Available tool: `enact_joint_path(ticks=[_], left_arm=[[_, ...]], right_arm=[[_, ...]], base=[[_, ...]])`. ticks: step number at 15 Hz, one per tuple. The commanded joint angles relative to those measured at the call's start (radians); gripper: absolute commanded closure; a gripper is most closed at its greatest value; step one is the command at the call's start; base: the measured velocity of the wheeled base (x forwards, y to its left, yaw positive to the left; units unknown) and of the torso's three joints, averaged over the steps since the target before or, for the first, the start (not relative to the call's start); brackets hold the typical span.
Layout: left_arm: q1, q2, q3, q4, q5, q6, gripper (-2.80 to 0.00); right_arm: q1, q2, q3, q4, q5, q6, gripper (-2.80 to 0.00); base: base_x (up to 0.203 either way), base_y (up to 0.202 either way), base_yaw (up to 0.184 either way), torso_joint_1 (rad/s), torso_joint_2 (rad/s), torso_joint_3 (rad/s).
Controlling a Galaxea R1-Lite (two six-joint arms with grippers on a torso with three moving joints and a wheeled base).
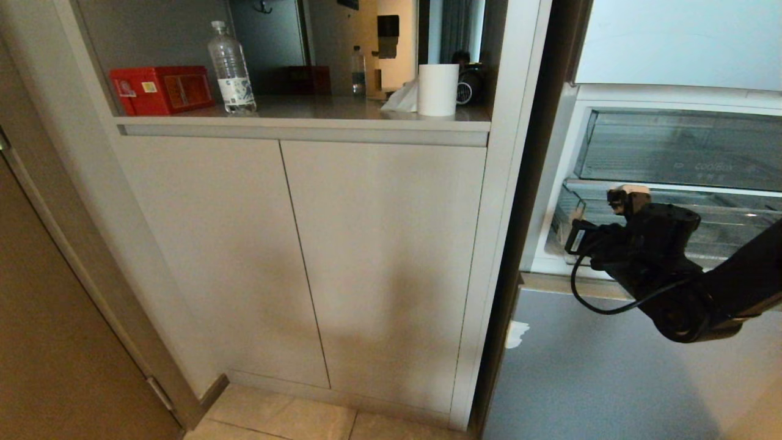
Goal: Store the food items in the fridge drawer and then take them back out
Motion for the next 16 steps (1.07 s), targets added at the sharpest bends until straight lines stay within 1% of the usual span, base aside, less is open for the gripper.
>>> enact_joint_path(ticks=[1,3,4,5,10,13,14,15,16], left_arm=[[0.002,0.0,0.002,0.0,0.0,0.0,0.0],[0.0,0.0,0.002,0.0,0.0,0.0,0.0],[0.001,0.0,0.002,0.0,0.0,0.0,0.0],[0.001,0.0,0.002,0.0,0.0,0.0,0.0],[0.0,0.0,0.002,0.0,0.0,0.0,0.0],[0.0,0.0,0.002,0.0,0.0,0.0,0.0],[0.001,0.0,0.002,0.0,0.001,0.0,0.0],[0.0,0.0,0.002,0.0,0.0,0.0,0.0],[0.001,0.0,0.002,0.0,0.0,0.0,0.0]], right_arm=[[0.007,-0.067,0.1,-0.024,-0.002,0.0,0.0],[0.02,-0.117,0.167,-0.044,-0.003,0.006,0.0],[0.027,-0.136,0.192,-0.053,-0.004,0.012,-1.53],[0.033,-0.153,0.212,-0.055,-0.007,0.015,-2.8],[0.049,-0.258,0.338,-0.055,-0.023,0.042,-2.8],[0.048,-0.363,0.425,-0.046,-0.03,0.043,-2.8],[0.044,-0.406,0.432,-0.024,-0.04,0.042,-2.8],[0.035,-0.457,0.425,0.033,-0.049,0.041,-2.8],[0.02,-0.507,0.403,0.113,-0.052,0.04,-1.26]], base=[[0.0,0.0,0.0,0.0,0.0,0.0],[0.0,0.0,0.0,0.0,0.0,0.0],[0.0,0.0,0.0,0.0,0.0,0.0],[0.0,0.0,0.0,0.0,0.0,0.0],[0.0,0.0,0.0,0.0,0.0,0.0],[0.0,0.0,0.0,0.0,0.0,0.0],[0.0,0.0,0.0,0.0,0.0,0.0],[0.0,0.0,0.0,0.0,0.0,0.0],[0.0,0.0,0.0,0.0,0.0,0.0]])
